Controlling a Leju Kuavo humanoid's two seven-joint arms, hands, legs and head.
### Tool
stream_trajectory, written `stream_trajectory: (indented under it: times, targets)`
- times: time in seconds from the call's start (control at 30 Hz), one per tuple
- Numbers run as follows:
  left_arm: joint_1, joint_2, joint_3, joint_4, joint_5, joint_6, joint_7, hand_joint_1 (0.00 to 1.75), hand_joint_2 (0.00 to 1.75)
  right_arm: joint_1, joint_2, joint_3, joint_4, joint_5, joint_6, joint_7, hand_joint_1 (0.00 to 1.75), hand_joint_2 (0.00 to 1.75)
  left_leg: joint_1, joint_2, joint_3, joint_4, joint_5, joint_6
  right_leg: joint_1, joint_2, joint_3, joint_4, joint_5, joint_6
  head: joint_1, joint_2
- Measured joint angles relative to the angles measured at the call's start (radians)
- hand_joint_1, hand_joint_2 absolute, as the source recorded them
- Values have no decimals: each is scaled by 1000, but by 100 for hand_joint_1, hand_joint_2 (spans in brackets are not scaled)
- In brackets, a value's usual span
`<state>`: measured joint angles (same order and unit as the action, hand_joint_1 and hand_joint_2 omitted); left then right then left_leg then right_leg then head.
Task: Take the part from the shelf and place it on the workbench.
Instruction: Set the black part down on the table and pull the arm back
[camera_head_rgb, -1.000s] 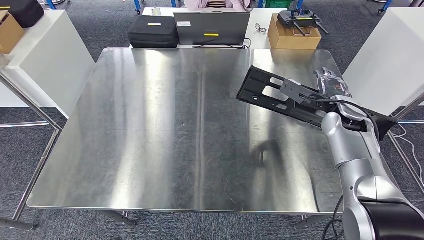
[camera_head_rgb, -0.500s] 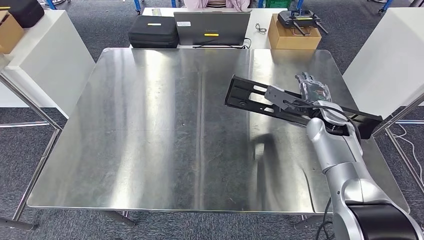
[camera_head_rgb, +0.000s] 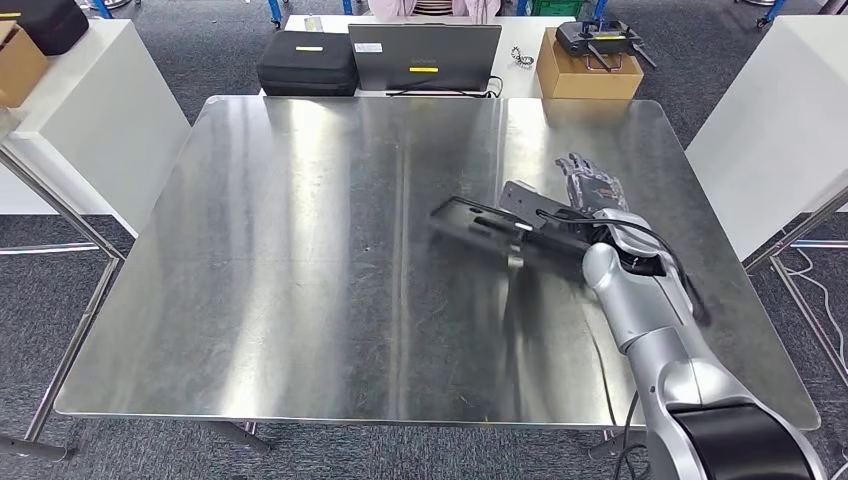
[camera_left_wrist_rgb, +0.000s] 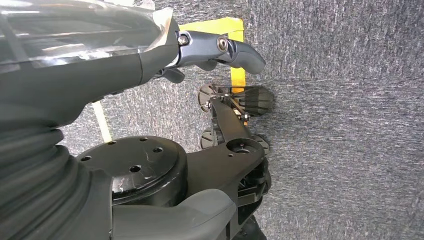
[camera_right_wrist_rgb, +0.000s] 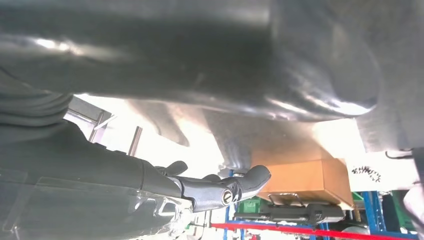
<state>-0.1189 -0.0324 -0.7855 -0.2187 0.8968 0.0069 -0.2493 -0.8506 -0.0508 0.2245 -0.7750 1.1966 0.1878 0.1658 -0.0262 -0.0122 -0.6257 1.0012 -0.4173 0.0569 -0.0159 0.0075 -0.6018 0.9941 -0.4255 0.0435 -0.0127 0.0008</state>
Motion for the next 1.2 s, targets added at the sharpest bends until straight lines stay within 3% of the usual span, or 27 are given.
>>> stream_trajectory:
  times: [0.97, 1.1, 1.2]
  targets:
    - [0, 2, 0, 0, -11, -3, 4, 0, 175, 23, 6, 12, 13, -13, -3, 1, 0, 0, 0, 0, 0, 0, 0, 0, 0, 0, 0, 0, 0, 0, 0, 0]
    - [0, 2, 0, 0, -12, -1, 3, 0, 0, 36, 3, 12, 17, -10, -21, -4, 0, 0, 0, 0, 0, 0, 0, 0, 0, 0, 0, 0, 0, 0, 0, 0]
    - [5, 2, 6, 1, 1, 1, -11, 0, 0, 64, -13, 14, -38, 13, -111, -26, 0, 0, 0, -1, 0, 0, 0, 0, 0, -1, 0, 0, 0, 0, 0, 0]
